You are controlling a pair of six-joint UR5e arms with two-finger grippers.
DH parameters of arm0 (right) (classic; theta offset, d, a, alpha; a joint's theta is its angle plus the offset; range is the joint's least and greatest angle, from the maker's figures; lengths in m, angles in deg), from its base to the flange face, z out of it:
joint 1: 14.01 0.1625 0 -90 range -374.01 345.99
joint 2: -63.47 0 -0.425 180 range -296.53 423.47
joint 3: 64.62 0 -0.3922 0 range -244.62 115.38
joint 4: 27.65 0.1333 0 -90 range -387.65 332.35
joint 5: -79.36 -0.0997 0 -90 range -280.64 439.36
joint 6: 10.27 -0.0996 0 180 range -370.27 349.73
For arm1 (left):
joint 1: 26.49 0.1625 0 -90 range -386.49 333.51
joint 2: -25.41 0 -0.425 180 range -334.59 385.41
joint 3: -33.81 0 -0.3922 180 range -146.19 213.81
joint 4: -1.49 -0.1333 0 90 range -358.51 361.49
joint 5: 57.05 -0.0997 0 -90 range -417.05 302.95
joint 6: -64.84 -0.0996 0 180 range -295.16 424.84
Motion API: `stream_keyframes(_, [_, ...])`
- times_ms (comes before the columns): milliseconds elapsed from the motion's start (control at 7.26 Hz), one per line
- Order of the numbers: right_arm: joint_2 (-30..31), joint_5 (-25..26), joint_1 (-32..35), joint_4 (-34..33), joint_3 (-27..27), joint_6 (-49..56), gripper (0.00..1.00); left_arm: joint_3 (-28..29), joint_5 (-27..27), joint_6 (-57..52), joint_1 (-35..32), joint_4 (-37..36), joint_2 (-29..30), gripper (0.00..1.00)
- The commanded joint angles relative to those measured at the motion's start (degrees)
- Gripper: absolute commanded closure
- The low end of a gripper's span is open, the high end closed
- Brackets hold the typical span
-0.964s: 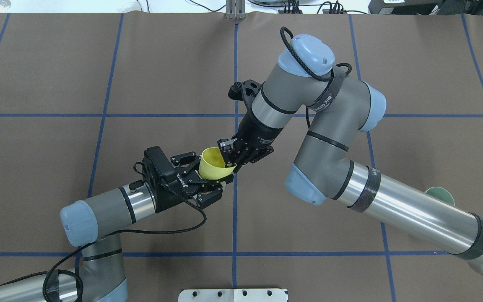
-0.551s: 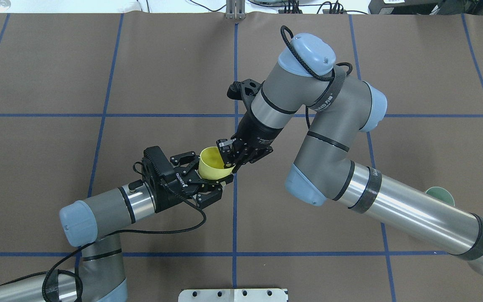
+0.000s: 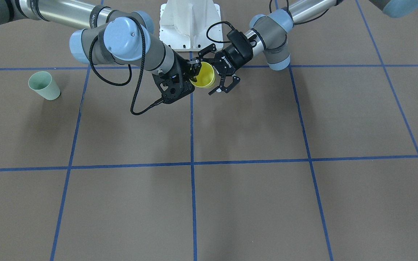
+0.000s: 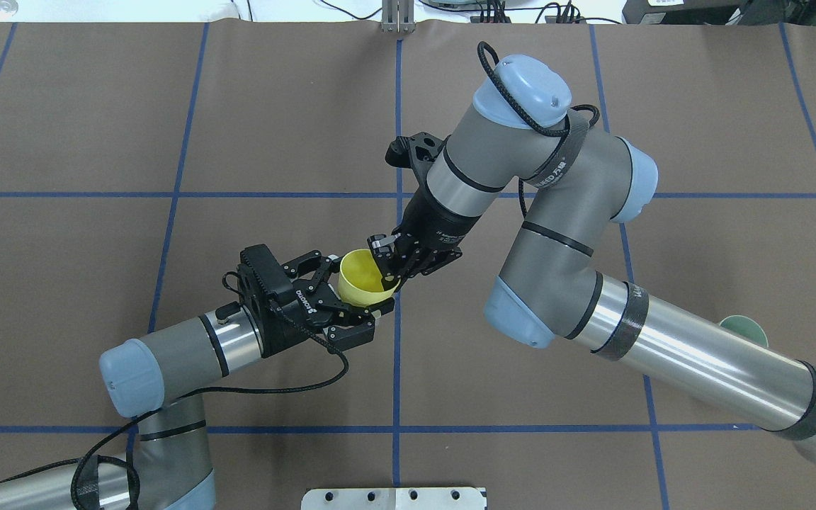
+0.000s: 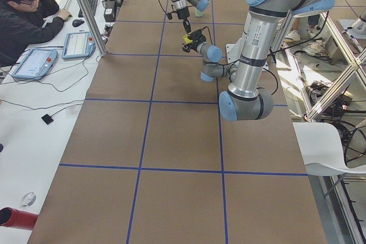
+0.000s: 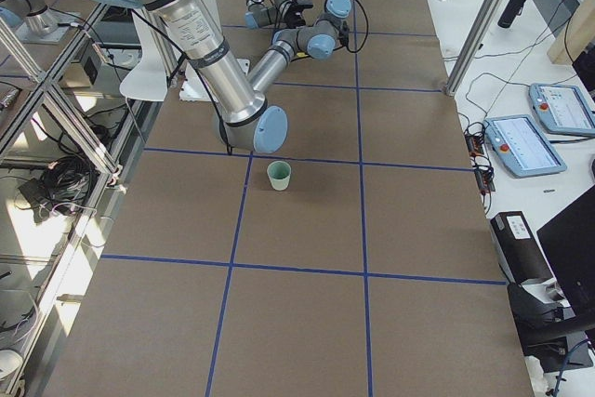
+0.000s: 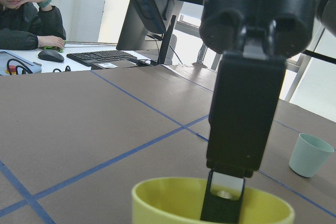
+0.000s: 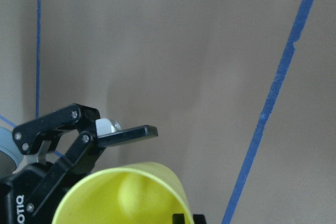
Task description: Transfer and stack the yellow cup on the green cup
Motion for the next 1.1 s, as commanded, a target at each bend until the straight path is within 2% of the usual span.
stream_keyframes(0, [1.24,0.17,1.55,0.00,0.30,-0.10,1.00,-0.21,-0.04,0.08,-0.03,0.00,-0.13,0.00])
stream_keyframes(276, [3.00,0.26,4.72,-0.79,0.21,-0.10,1.00,-1.44,0.05,0.25,-0.12,-0.17,-0.92,0.00])
stream_keyframes(551, [4.15,5.24,7.97,-0.88,0.38,-0.01,1.00,-4.23,-1.18,0.25,-0.20,-1.48,-4.41,0.00])
stream_keyframes(689, [6.07,7.45,10.07,-0.88,0.47,0.86,1.00,-11.57,-1.18,0.34,-0.29,-8.80,-7.40,0.00])
stream_keyframes(827, [7.22,8.43,12.79,-0.62,0.47,3.57,1.00,-21.12,-1.44,0.34,-0.55,-20.36,-11.17,0.00])
stream_keyframes(964, [8.36,9.57,15.86,-0.71,0.91,6.12,1.00,-27.05,-1.44,0.43,-1.25,-26.57,-15.21,0.00])
